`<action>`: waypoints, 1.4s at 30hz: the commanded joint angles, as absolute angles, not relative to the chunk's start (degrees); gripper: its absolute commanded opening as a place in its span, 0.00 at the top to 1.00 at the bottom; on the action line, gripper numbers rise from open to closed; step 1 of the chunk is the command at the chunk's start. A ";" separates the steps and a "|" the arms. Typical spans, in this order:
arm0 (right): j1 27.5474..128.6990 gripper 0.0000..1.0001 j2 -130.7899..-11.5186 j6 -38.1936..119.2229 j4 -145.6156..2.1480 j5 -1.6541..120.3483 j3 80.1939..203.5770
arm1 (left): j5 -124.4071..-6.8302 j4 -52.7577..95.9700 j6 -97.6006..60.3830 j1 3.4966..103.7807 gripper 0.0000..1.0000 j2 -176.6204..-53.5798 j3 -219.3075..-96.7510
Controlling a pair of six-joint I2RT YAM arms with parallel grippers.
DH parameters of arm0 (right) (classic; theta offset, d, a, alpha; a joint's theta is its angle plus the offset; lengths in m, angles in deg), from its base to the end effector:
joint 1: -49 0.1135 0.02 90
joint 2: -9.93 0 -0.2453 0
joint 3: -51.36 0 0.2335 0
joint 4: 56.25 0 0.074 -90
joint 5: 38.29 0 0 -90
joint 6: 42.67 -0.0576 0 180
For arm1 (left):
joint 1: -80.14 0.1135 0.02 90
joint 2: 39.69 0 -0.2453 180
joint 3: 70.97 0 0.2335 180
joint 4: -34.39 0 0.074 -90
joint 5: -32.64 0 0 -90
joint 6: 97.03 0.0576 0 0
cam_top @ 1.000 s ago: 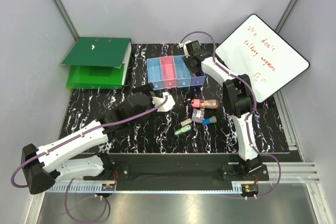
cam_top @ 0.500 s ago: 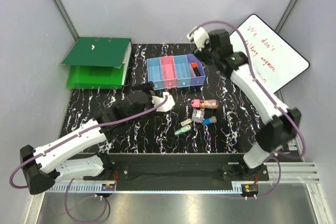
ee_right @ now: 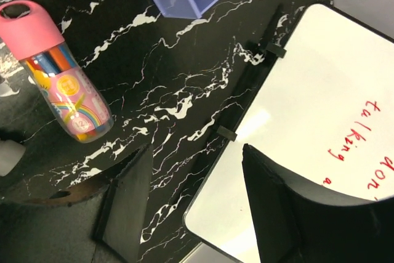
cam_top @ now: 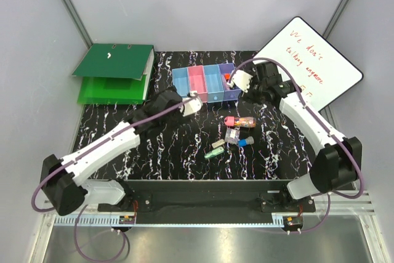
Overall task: Sort the stationery into containers
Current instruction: Move the storage box to the center of the board.
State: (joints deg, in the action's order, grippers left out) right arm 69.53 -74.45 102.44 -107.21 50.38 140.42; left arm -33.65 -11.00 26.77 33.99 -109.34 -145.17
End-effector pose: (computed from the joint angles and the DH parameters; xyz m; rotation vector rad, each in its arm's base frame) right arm 0.2998 0.1108 0.2816 -1.4636 1.9037 -0.3129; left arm 0.1991 -0.1739 0.2791 1.2662 1.8430 0.3550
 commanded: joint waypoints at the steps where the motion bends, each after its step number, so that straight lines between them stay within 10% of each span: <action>1: 69.30 0.33 -75.41 108.67 -104.98 55.83 139.20 | -30.99 -11.35 21.55 40.57 0.01 -112.64 -151.42; 25: 69.74 0.30 -103.97 115.53 -102.69 61.02 160.82 | -34.51 -10.38 18.11 48.41 0.01 -119.67 -154.59; 42: 72.11 0.66 -108.29 118.34 -102.87 62.25 160.03 | -35.56 -8.18 20.39 50.43 0.01 -121.78 -155.03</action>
State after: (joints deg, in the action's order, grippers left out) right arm 71.43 -108.26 117.02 -103.59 60.83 159.96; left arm -34.46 -10.74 19.95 49.90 -121.32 -152.21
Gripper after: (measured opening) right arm 0.372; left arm 0.987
